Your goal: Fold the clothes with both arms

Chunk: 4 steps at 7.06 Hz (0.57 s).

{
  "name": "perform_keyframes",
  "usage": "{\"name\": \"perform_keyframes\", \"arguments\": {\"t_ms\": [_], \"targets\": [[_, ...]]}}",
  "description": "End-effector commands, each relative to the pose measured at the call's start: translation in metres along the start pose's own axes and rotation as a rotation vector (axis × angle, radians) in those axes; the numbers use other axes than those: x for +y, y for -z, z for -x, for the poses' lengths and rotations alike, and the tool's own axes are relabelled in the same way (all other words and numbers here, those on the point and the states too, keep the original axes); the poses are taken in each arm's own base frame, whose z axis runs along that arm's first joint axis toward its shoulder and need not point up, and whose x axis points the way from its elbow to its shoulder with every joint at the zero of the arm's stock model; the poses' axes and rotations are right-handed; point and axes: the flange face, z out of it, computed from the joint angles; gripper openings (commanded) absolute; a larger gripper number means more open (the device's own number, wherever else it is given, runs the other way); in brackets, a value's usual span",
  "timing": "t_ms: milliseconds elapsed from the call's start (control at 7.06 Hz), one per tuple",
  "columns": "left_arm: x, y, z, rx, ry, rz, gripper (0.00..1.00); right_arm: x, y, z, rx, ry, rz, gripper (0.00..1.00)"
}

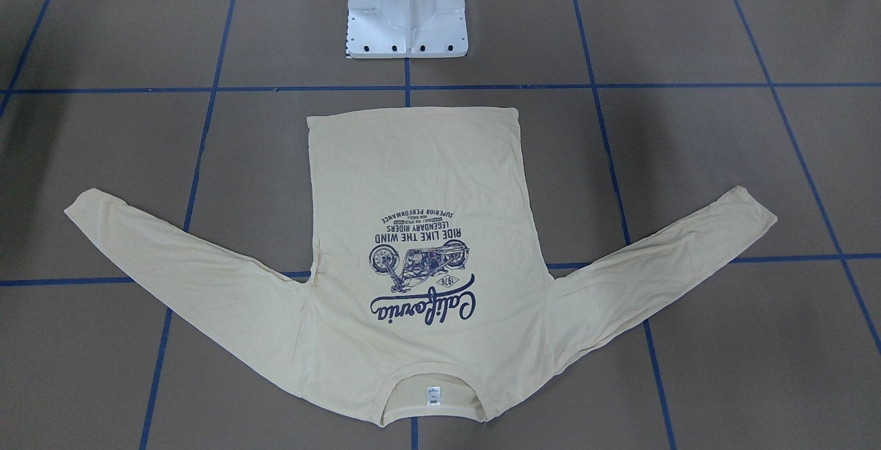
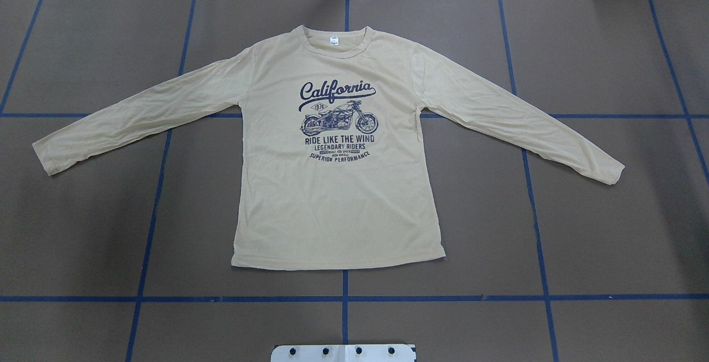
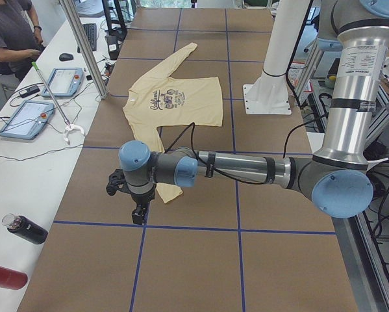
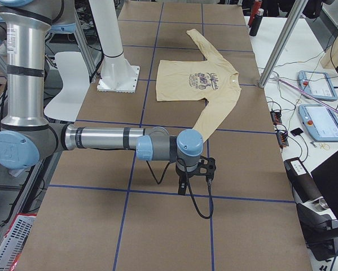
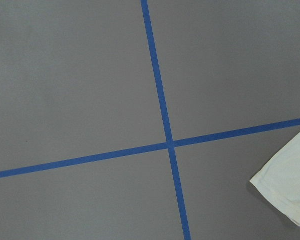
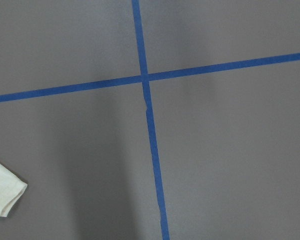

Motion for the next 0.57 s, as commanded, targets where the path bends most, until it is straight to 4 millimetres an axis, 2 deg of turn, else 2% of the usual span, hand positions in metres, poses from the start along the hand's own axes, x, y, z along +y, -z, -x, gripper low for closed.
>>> {"name": "perform_keyframes", "arguments": {"t_ms": [0, 142, 283, 425], "targets": [[0.001, 0.001, -0.001, 0.000, -0.008, -0.002, 1.00, -0.003, 0.000, 0.000, -0.004, -0.001, -0.001, 1.00], [0.000, 0.003, -0.003, 0.000, -0.013, -0.006, 1.00, -0.002, -0.003, -0.002, -0.002, -0.007, 0.002, 1.00], [-0.009, 0.014, -0.012, -0.004, -0.030, -0.035, 1.00, -0.009, 0.000, 0.003, -0.007, -0.008, -0.004, 1.00], [-0.023, 0.027, -0.022, -0.010, -0.052, -0.061, 1.00, -0.028, 0.010, 0.023, -0.010, 0.021, -0.026, 1.00]]}}
